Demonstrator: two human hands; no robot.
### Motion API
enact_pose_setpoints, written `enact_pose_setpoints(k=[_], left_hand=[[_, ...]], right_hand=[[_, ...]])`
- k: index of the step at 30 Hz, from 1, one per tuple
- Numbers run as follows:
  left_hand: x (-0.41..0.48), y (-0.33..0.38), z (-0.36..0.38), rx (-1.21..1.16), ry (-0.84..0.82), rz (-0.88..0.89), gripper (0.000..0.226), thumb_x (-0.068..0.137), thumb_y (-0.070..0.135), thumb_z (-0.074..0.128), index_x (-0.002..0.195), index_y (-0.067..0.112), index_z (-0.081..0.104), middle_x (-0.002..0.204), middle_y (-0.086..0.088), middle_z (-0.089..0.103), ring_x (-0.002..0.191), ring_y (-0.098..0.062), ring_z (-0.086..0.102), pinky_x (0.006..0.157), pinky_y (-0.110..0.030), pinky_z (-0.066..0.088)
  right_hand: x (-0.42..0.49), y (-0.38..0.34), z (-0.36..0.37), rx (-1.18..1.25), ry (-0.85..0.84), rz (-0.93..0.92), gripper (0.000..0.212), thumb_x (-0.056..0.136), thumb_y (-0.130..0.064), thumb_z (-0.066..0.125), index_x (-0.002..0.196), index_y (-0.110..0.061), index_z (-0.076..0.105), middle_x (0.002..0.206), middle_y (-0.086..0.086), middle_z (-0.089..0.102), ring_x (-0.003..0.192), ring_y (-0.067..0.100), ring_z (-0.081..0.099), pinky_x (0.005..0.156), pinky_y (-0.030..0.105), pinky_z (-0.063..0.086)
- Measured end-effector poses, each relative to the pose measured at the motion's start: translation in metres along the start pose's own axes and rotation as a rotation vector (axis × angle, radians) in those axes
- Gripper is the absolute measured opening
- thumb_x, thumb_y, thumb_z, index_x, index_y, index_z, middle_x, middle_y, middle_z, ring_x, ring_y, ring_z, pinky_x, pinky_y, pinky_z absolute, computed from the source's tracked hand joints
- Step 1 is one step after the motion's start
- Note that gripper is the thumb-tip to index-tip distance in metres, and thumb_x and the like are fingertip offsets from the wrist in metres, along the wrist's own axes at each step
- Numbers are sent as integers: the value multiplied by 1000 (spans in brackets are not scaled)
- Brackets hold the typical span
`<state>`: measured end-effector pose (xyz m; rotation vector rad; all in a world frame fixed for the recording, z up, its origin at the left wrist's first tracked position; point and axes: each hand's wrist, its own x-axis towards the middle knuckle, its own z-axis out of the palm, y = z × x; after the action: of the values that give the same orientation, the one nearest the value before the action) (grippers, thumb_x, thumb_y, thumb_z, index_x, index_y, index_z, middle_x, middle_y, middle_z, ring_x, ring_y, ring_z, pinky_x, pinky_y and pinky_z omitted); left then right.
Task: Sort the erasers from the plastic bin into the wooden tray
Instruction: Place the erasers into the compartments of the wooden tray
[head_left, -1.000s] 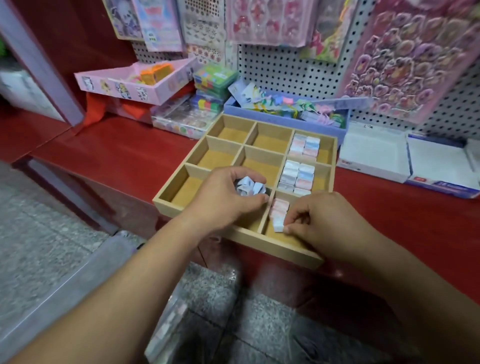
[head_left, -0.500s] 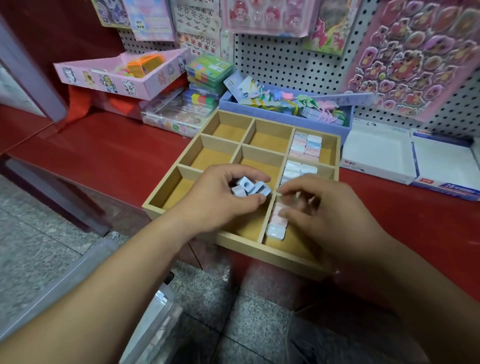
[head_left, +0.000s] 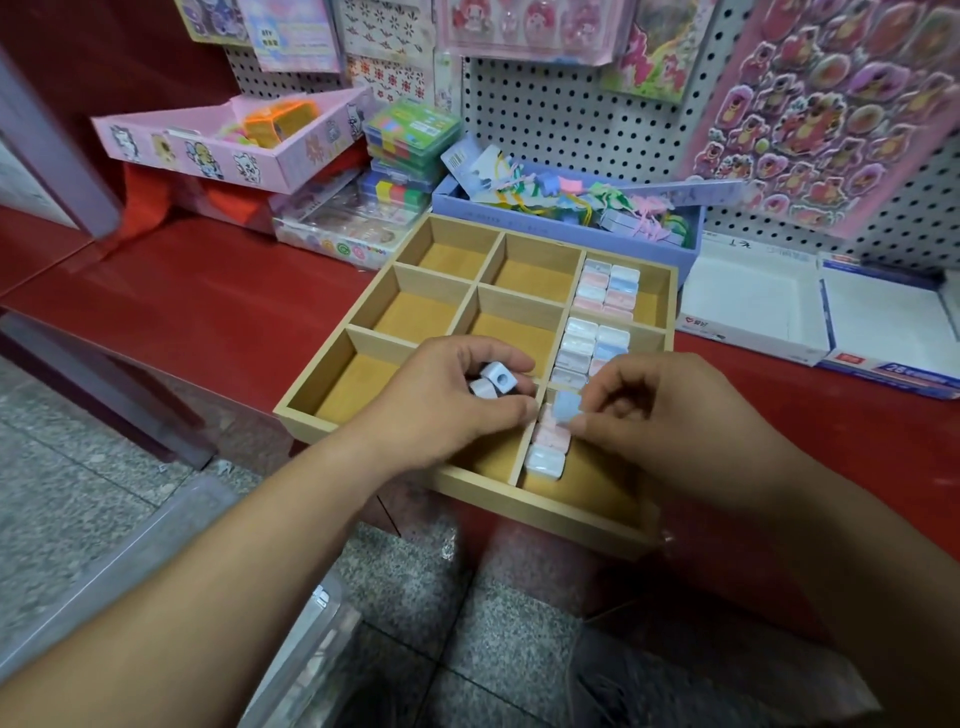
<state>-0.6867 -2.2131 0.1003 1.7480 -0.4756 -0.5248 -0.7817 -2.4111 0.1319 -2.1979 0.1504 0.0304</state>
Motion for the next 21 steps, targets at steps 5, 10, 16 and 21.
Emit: enact_pose_setpoints(k=[5, 10, 16, 21], left_hand=[[0, 4, -2, 23, 38, -44, 21, 91, 3, 71, 112, 10, 73, 90, -5, 69, 65, -3, 55, 60, -12, 43], [-3, 7, -2, 13, -19, -67, 27, 88, 7, 76, 115, 13, 73, 88, -5, 63, 65, -11, 47, 57, -17, 40], [-5, 5, -2, 14, -32, -54, 31, 85, 7, 78, 115, 9, 69, 109, -20, 72, 77, -16, 56, 56, -15, 44], [-4, 6, -2, 45, -34, -22, 32, 84, 3, 78, 115, 6, 71, 105, -18, 74, 61, 2, 56, 58, -9, 43]], right_hand=[[-19, -3, 5, -230, -136, -71, 11, 78, -31, 85, 74, -32, 76, 82, -13, 63, 80, 0, 60, 72, 20, 48], [-13, -3, 14, -383, -211, -99, 7, 84, -33, 78, 77, -30, 78, 79, -15, 70, 80, 0, 62, 73, 24, 51], [-6, -3, 16, -438, -340, -118, 10, 90, -27, 72, 90, -32, 81, 89, -19, 74, 89, -4, 61, 72, 8, 44], [-3, 2, 19, -414, -312, -116, 7, 87, -24, 76, 85, -29, 81, 81, -17, 73, 83, -5, 61, 67, 8, 42]])
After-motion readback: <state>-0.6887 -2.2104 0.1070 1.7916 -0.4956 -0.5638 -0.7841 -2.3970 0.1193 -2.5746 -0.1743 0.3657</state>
